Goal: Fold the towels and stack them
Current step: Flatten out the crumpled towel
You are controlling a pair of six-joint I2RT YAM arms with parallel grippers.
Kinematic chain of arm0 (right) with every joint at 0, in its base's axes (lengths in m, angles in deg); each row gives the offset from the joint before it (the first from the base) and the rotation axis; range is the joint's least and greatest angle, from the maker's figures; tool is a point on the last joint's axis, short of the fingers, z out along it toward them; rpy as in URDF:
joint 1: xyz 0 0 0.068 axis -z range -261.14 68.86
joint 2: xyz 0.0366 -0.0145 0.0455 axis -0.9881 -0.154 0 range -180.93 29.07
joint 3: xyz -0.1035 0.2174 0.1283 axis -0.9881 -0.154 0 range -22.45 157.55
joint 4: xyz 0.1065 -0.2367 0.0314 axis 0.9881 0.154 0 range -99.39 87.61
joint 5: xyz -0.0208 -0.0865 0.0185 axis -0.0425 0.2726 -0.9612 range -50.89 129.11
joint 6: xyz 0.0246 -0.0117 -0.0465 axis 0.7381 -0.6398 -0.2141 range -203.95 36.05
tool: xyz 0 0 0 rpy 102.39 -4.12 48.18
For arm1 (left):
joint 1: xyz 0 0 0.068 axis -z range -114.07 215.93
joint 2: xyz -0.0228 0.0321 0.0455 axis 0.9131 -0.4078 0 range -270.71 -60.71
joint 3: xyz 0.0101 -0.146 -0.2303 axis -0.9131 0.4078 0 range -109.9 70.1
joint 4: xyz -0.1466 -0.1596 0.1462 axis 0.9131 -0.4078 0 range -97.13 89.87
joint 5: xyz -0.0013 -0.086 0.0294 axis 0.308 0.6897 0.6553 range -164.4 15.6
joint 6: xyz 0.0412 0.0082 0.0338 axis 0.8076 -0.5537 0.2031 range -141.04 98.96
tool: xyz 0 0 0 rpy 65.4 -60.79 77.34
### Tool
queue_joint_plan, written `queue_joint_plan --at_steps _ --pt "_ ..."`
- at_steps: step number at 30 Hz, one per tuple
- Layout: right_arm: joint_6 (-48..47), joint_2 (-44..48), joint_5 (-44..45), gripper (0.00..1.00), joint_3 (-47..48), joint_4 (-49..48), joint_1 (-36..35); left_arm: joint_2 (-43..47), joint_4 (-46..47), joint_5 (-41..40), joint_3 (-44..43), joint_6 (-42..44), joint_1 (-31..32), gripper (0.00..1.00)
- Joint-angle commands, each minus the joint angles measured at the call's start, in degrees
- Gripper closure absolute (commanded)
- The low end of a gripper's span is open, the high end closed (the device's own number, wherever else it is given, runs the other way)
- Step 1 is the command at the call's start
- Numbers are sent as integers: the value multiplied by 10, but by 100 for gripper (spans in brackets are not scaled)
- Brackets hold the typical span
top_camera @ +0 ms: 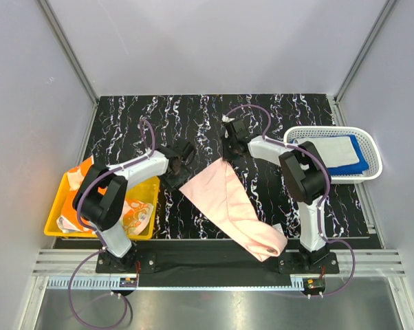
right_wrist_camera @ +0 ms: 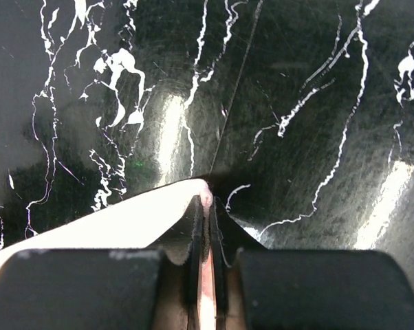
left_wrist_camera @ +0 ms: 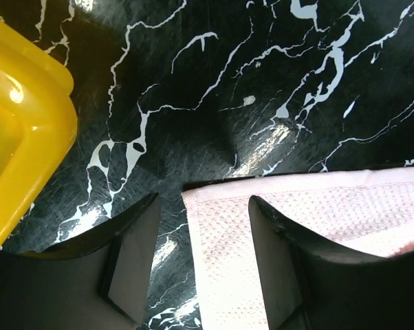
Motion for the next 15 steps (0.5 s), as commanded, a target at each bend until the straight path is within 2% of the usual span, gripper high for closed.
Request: queue_joint_plan --at_steps 1,12,15 --pt "18 27 12 92 -18 2 6 5 32 22 12 18 -1 42" --pt "30 28 4 92 -25 -6 13 -20 48 41 39 2 -2 55" --pt "30 31 2 92 -24 -4 14 -32 46 41 34 1 -2 56"
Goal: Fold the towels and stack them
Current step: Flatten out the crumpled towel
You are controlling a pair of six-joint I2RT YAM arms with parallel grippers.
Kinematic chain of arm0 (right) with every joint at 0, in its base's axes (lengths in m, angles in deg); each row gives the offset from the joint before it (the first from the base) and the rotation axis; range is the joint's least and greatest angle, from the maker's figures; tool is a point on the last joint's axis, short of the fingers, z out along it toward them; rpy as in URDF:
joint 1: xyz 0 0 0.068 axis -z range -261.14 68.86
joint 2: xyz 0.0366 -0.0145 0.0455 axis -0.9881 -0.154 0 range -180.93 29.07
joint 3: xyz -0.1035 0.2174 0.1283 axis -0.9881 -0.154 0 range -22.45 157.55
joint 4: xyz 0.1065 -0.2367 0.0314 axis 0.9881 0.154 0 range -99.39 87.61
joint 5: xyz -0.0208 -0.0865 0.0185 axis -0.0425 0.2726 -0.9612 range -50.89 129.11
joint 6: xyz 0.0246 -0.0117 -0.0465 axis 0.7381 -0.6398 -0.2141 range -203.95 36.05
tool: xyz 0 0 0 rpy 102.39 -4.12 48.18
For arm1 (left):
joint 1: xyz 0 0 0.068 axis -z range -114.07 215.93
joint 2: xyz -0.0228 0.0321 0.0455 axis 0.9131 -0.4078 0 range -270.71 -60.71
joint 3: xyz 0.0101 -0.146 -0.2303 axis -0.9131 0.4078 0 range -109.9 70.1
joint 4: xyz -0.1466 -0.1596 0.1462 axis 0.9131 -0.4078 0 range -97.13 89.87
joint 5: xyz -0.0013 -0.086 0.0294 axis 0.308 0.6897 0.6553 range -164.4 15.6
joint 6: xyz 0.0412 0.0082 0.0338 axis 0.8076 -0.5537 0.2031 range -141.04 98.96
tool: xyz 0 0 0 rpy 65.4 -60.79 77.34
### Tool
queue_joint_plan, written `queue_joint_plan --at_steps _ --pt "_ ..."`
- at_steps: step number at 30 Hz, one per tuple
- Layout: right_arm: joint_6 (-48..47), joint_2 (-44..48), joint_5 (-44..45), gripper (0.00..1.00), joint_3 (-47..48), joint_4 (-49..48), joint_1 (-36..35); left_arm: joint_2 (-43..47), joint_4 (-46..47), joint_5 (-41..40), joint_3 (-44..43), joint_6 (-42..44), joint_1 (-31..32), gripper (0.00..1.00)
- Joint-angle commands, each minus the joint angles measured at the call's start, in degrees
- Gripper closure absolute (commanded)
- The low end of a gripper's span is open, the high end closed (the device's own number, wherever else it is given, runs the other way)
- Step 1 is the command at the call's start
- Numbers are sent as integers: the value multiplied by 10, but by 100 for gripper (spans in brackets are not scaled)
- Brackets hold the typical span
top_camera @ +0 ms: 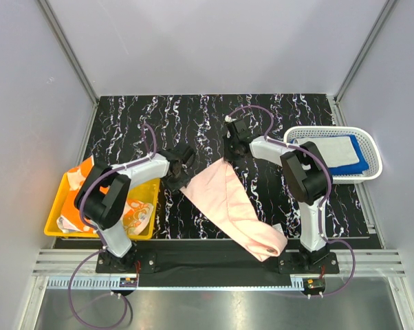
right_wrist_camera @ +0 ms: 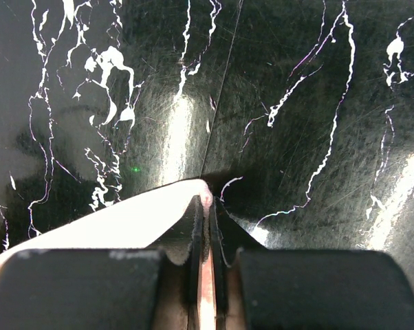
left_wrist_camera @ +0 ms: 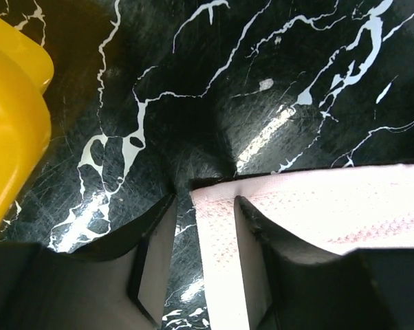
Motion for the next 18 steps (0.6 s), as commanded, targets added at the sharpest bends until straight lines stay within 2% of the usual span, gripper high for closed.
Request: queue_joint_plan --at_steps 1,3,7,8,14,18 --pt "4 23 3 92 -6 4 8 -31 16 9 2 -6 0 59" --pt "6 25 2 92 -4 5 9 -38 16 8 -7 -6 -1 65" --pt "8 38 -3 92 -4 9 9 -53 22 6 -21 4 0 88" --pt "8 40 -4 92 -3 11 9 -54 28 2 -23 14 -1 100" --pt "7 78 -12 95 -2 27 10 -18 29 -53 -56 91 -2 100" --pt "4 139 -10 96 -4 44 9 80 63 -73 -63 180 -1 100"
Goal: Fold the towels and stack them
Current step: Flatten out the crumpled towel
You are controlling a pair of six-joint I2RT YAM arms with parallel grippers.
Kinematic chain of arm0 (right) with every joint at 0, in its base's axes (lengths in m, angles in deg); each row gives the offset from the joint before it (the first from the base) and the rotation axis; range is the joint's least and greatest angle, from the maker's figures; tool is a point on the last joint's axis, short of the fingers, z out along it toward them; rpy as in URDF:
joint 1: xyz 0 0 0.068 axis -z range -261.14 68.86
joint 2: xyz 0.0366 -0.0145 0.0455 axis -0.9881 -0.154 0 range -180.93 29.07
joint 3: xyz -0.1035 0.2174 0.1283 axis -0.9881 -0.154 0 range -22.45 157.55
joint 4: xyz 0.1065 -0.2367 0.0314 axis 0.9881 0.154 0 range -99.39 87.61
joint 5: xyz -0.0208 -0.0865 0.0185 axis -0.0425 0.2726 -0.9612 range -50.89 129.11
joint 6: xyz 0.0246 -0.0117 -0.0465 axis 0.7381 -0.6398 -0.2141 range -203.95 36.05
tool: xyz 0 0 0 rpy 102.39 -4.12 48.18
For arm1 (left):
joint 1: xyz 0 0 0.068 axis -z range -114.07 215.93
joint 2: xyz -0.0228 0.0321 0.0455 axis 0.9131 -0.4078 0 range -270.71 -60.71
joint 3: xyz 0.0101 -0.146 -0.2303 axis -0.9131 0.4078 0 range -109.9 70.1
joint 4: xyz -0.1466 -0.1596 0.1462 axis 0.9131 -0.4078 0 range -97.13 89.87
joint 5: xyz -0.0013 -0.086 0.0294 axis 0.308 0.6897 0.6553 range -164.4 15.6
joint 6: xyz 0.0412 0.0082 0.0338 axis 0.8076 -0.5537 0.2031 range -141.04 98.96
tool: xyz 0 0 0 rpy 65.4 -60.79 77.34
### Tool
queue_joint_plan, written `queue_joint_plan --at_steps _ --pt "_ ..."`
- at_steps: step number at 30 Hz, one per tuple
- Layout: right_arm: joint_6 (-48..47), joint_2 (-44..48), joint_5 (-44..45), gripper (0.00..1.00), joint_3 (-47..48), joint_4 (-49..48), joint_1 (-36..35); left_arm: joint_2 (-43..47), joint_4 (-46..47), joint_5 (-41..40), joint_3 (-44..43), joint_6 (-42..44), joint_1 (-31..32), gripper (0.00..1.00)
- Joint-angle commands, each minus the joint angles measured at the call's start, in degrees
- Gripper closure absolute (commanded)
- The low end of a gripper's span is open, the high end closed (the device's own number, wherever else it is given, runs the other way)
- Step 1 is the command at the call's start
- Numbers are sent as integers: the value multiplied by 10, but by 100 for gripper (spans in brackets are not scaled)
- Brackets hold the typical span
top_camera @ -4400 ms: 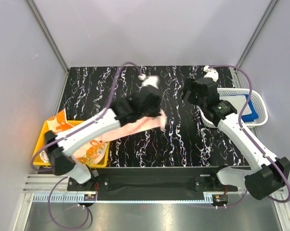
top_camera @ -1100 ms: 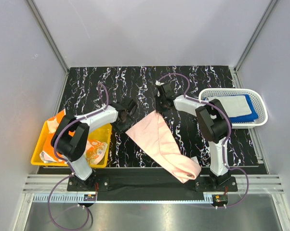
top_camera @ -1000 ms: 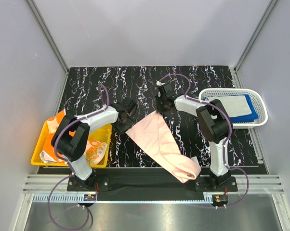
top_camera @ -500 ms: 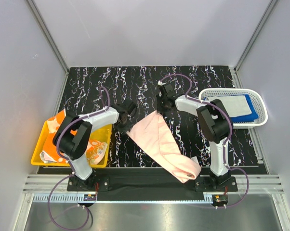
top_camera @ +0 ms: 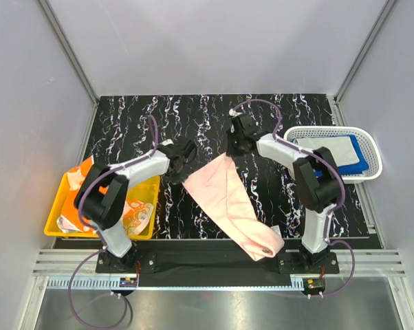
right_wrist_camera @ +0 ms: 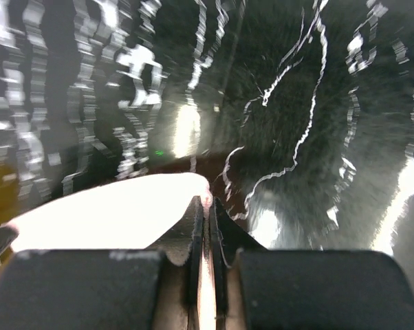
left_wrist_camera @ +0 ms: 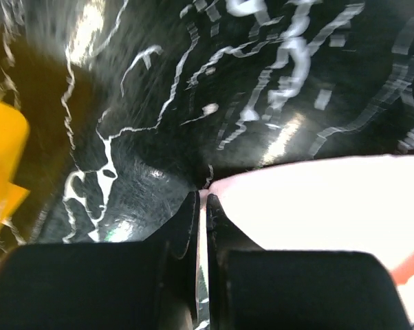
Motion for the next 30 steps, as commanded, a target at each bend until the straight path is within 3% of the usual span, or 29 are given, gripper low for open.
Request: queue_joint_plan --at_steps 1,7,16,23,30 --pt "0 108 -6 96 4 14 4 110 51 -51 -31 103 -1 100" --pt "-7 236 -24 97 1 38 4 239 31 -57 -80 211 -1 100" --pt "-24 401 -90 97 17 60 2 355 -10 41 -177 312 0 100" --pt "-17 474 -148 97 61 96 -2 427 -10 135 -227 341 0 100" --pt "0 519 -180 97 92 110 -3 455 -24 155 -286 353 0 100"
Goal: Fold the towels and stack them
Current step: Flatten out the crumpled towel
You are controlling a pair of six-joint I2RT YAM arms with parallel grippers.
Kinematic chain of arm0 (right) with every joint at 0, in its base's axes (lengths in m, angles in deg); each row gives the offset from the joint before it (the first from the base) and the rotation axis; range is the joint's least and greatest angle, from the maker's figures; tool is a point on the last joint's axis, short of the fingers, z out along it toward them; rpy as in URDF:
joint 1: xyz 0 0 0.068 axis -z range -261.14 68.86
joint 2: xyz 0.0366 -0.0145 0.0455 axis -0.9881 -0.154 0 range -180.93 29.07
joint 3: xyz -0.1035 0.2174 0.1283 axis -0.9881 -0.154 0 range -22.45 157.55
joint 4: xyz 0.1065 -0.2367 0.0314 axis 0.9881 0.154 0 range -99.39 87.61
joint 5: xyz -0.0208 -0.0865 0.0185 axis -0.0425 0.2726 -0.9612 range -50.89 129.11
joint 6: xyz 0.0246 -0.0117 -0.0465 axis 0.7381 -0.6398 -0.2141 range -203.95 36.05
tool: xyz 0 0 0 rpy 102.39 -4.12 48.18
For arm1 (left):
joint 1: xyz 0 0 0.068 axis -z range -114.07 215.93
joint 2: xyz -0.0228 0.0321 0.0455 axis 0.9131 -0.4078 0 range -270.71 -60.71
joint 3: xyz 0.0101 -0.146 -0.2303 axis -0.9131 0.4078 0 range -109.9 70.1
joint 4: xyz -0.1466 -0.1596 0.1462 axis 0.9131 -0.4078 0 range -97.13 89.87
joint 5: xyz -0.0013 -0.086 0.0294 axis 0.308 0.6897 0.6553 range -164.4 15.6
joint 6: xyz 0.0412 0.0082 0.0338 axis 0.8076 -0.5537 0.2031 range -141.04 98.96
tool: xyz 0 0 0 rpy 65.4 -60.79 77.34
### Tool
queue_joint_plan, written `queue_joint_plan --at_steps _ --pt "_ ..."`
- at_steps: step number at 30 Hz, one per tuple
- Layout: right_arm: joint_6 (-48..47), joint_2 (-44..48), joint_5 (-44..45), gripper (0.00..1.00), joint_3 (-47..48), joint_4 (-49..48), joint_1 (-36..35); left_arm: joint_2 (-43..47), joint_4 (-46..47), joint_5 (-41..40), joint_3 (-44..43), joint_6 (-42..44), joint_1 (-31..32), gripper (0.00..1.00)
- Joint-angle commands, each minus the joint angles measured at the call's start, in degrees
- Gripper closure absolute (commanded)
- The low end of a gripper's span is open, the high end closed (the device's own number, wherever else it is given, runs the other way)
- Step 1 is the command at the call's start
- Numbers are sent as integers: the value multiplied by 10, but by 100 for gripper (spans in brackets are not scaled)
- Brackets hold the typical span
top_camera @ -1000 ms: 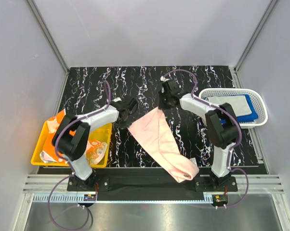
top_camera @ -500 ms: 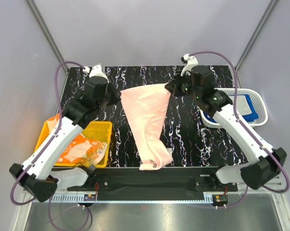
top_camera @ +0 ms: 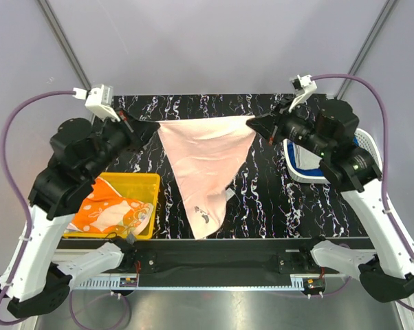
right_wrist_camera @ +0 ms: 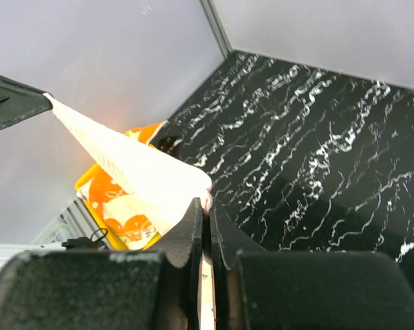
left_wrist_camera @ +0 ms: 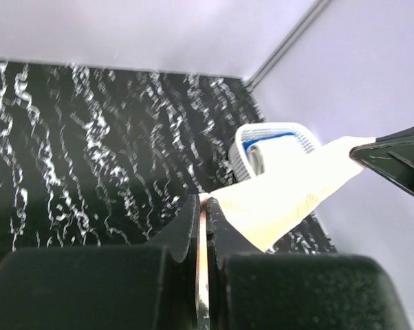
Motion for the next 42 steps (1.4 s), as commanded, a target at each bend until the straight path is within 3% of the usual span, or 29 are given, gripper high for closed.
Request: queue_joint_plan --at_steps 1,10,17,21,26,30,35,38,40,42 --pt "9 20 -34 97 36 9 -3 2 7 36 -47 22 0 100" --pt "4 23 -33 97 116 47 -3 -9 -6 57 -135 23 1 100" --pt "-24 -20 42 98 127 54 -3 -100 -26 34 -178 22 -6 100" --pt "-63 -112 95 100 142 55 16 -180 -2 76 -194 7 -51 100" --pt "-68 -234 44 100 144 -18 93 -298 65 150 -180 -10 -142 100" --pt "-47 -391 -7 100 163 -103 151 -428 158 179 -205 -12 -189 100" --pt "-26 -545 -33 100 282 -133 194 -643 171 224 -393 -19 -229 100" --pt "-25 -644 -31 100 363 -126 201 -726 177 241 -479 -27 -236 100" --pt "-25 -671 -33 100 408 -120 202 -742 191 250 -479 -34 -237 100" --pt "-23 -695 -39 100 419 -114 202 -737 231 253 -424 -38 -238 100"
